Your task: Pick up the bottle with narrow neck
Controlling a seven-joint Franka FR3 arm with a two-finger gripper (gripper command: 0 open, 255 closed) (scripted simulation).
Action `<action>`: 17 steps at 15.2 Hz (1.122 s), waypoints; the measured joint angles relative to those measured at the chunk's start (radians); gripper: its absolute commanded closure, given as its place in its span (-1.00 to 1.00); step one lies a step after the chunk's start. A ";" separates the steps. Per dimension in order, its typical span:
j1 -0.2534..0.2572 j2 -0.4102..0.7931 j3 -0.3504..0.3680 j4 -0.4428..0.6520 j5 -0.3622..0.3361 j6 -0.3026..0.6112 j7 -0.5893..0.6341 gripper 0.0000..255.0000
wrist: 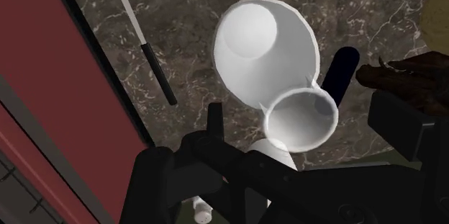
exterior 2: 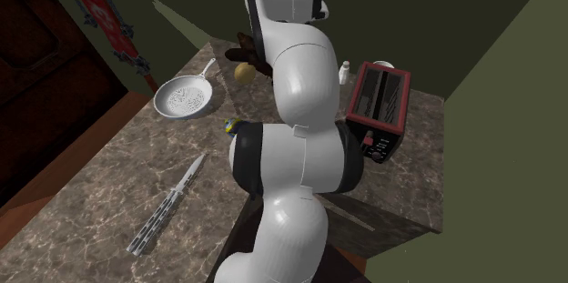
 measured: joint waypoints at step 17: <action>-0.012 -0.011 0.000 -0.084 0.004 0.074 0.005 1.00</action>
